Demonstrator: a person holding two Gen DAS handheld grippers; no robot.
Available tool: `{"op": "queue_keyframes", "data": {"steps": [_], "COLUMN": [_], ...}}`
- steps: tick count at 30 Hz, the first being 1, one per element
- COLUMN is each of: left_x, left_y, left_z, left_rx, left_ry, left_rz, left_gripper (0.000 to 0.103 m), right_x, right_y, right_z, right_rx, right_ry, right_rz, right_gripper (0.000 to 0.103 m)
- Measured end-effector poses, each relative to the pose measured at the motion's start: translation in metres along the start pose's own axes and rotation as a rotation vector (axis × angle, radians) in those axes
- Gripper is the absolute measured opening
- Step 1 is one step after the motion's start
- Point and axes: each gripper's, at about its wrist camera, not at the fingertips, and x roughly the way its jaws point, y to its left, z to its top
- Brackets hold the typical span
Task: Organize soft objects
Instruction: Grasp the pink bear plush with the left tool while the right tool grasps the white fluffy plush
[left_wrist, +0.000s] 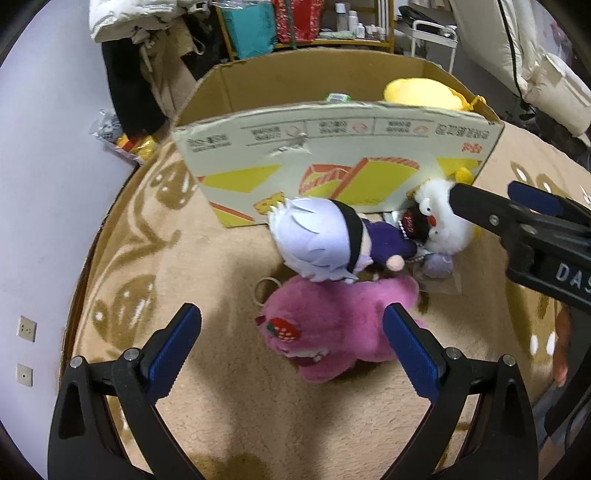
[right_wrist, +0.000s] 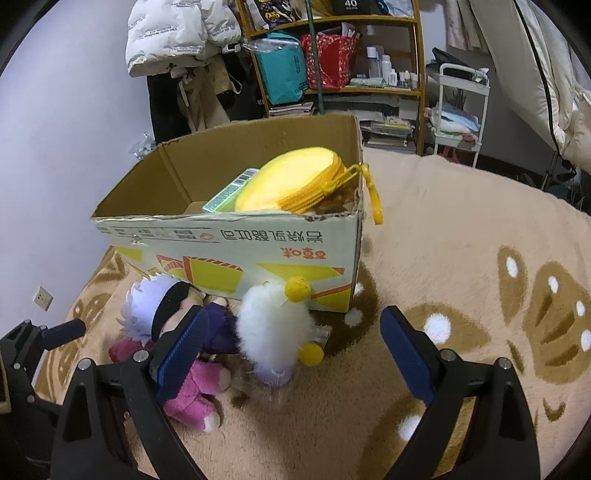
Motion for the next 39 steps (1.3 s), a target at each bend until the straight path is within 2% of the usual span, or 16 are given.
{"op": "queue_keyframes", "data": {"steps": [6, 20, 25, 34, 36, 38, 39], "left_x": [0.012, 0.039, 0.052, 0.064, 0.067, 0.07, 0.071], "left_y": [-0.001, 0.003, 0.004, 0.003, 0.002, 0.002, 0.003], "left_z": [0.001, 0.0, 0.002, 0.004, 0.004, 0.005, 0.005], "left_rx": [-0.028, -0.071, -0.061, -0.073, -0.079, -0.083, -0.087], "left_ry": [0.047, 0.126, 0.147, 0.151, 0.151, 0.15, 0.152], "left_rz": [-0.079, -0.158, -0.157, -0.135, -0.128, -0.119, -0.118], "left_gripper": [0.098, 0.098, 0.098, 0.101, 0.101, 0.101, 0.1], "right_x": [0.012, 0.038, 0.041, 0.053, 0.054, 0.056, 0.056], "right_y": [-0.001, -0.003, -0.005, -0.002, -0.001, 0.002, 0.003], "right_z": [0.001, 0.001, 0.001, -0.002, -0.002, -0.003, -0.004], "right_rx": [0.009, 0.007, 0.017, 0.012, 0.008, 0.003, -0.003], "right_ry": [0.028, 0.076, 0.084, 0.141, 0.147, 0.16, 0.167], "right_rz": [0.008, 0.013, 0.022, 0.048, 0.065, 0.087, 0.09], "right_gripper": [0.098, 0.098, 0.096, 0.07, 0.06, 0.041, 0.035]}}
